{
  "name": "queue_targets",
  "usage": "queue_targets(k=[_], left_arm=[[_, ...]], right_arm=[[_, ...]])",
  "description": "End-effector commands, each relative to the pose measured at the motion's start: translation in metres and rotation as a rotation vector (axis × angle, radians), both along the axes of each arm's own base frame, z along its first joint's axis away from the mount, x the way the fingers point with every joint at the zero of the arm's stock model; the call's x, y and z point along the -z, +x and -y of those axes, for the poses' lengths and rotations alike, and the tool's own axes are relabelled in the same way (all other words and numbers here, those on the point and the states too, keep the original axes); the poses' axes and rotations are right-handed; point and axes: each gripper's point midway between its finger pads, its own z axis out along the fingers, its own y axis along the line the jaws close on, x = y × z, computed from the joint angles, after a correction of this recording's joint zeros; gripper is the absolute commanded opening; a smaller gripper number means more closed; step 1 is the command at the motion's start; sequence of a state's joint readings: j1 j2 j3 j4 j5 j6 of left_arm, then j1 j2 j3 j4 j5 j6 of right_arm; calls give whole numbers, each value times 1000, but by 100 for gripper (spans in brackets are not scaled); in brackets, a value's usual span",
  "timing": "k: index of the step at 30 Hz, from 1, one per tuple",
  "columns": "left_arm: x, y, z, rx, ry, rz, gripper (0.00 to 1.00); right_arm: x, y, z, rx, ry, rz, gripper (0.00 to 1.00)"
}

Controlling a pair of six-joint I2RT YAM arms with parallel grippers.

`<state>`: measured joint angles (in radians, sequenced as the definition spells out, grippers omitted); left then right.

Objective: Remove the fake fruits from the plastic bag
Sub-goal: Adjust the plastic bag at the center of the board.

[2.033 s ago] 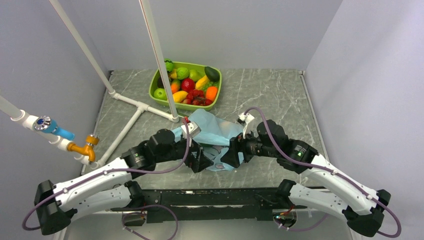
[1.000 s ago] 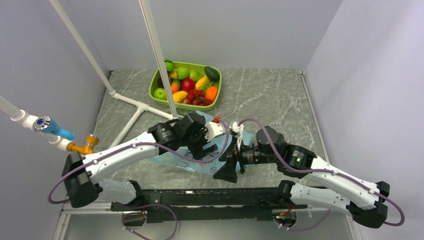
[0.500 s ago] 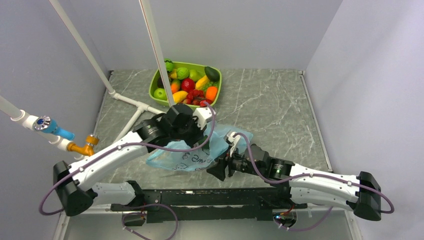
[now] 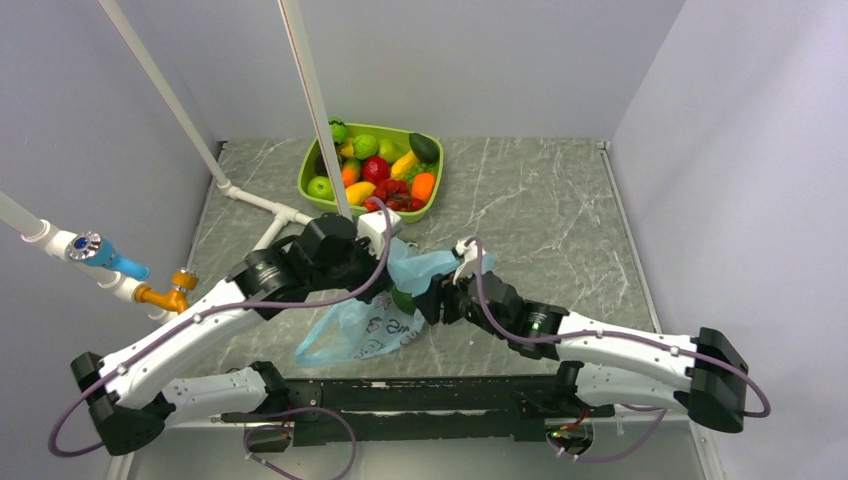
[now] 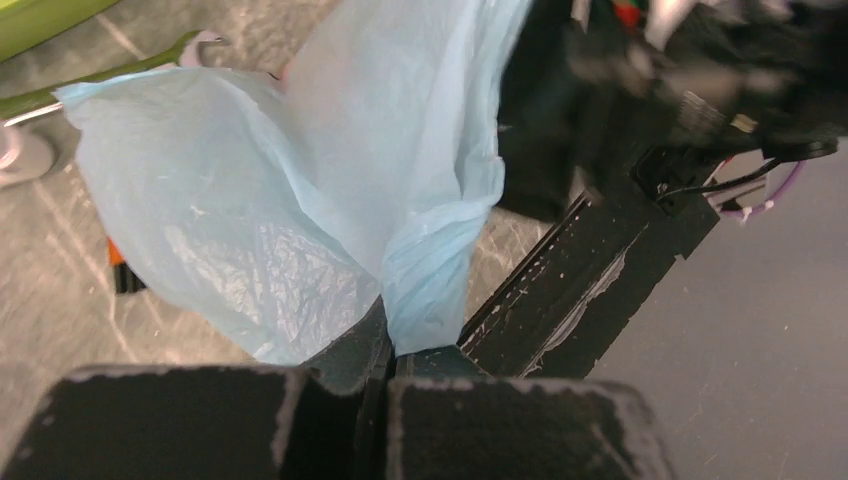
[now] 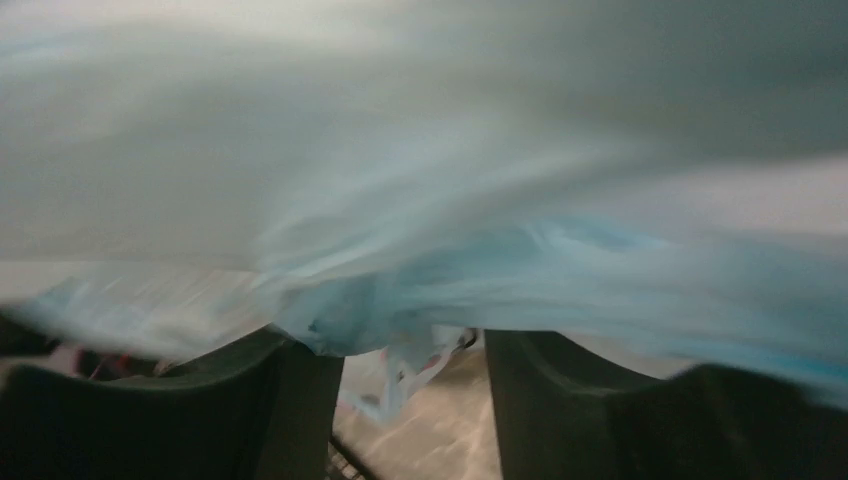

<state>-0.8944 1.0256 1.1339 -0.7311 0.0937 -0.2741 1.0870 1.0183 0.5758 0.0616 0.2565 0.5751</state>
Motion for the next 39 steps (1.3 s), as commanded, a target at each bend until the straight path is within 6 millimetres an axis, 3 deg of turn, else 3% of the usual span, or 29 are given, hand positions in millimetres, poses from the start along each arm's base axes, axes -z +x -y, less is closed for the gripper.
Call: queue_targets(k=[1,4,7,9,13,18,20,22,24,26,30,35,36,39], left_arm=[[-35,-5,-37,-179,-70,33,0],[-40,-10,-53,-250,-86,16,0],[-43,-17,-54,-245,-122,-1,0],[-43,-19,-51,-228,-135,-7,0],[-27,-14,-51,-224,-69,-7,0],[-5,-5,-49,-229,0,6,0],[1,-4,-48,-214,16,11,0],[8,-4,-50,-204,45,13,0],[20,-4,-56,-210,93,4,0],[34,-6,-61,-207,136,-12,0],[56,-18,-65,-161,193,-65,0],[71,-24,-77,-194,226,-87,0],[71,-23,-77,-197,219,-85,0],[67,-21,-72,-203,193,-81,0]], right_arm=[[-10,50,-7,63,24,31,50],[-7,77,-32,16,-62,49,36],[-12,93,-59,-42,-112,60,21],[-13,101,-62,-21,-135,46,13],[-5,99,-45,36,-165,21,10],[22,85,-1,103,-299,-15,11],[21,79,14,114,-355,-24,29],[9,65,25,123,-374,-3,63],[-2,51,35,121,-355,5,83],[-8,34,41,93,-313,-13,92],[-19,-3,37,-55,-193,-10,99],[-54,-67,-11,-396,79,115,92],[-55,-71,-20,-421,120,116,86],[-43,-68,-48,-427,177,122,54]])
